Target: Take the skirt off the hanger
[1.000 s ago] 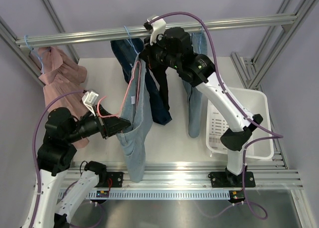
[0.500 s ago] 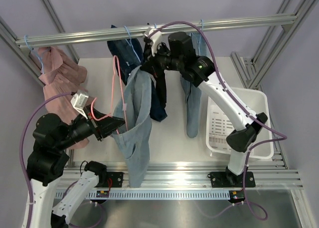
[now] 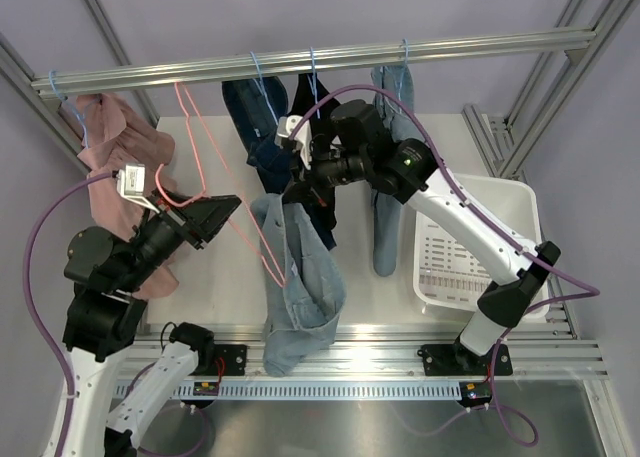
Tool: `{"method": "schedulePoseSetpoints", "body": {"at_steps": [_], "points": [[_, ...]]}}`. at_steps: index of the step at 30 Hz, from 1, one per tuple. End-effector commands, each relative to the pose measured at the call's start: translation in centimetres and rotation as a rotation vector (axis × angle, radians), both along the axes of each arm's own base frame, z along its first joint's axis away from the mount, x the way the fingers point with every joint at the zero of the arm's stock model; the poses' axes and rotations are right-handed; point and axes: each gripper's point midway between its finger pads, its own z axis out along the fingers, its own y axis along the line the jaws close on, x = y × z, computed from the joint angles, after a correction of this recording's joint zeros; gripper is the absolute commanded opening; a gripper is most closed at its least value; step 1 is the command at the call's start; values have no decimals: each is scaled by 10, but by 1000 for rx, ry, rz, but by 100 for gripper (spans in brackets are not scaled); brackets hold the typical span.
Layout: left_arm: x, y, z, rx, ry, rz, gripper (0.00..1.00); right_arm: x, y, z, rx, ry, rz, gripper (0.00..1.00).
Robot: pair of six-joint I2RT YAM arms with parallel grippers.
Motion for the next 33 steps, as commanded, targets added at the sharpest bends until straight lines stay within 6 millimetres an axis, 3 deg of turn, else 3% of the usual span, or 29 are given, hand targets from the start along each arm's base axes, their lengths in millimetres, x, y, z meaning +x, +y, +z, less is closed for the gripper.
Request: {"method": "schedulePoseSetpoints", "body": {"at_steps": [1, 3, 8, 12, 14, 17, 18, 21, 23, 26, 28, 29, 30, 33], "points": [[-11, 16, 21, -42, -33, 76, 0, 9, -30, 64, 118, -128, -31, 0], [-17, 26, 6, -23, 26, 126, 0, 10, -39, 69, 105, -169, -18, 0], [-19, 48, -34, 71, 138, 241, 0, -9, -52, 44, 7, -219, 128, 0], [-10, 44, -74, 159, 272, 229, 0, -34, -62, 20, -30, -215, 271, 2], [-7, 36, -82, 173, 302, 188, 0, -50, -68, 7, -46, -200, 351, 5], [1, 22, -89, 183, 334, 124, 0, -55, -72, -37, -150, -134, 389, 7], [4, 19, -87, 181, 326, 109, 0, -52, -76, -64, -228, -104, 372, 8], [14, 11, -88, 193, 331, 77, 0, -51, -79, -112, -342, -33, 341, 11], [21, 8, -87, 205, 340, 73, 0, -51, -81, -130, -361, -2, 316, 16], [34, 2, -87, 216, 352, 55, 0, -50, -83, -131, -337, -22, 277, 21], [40, -5, -84, 208, 347, 29, 0, -50, -85, -121, -311, -60, 252, 25], [48, -8, -82, 206, 348, 26, 0, -50, -87, -120, -308, -62, 239, 30], [52, -10, -82, 207, 351, 21, 0, -48, -89, -116, -302, -79, 220, 44], [71, -13, -73, 202, 347, 26, 0, -51, -98, -92, -235, -101, 189, 60]]}}
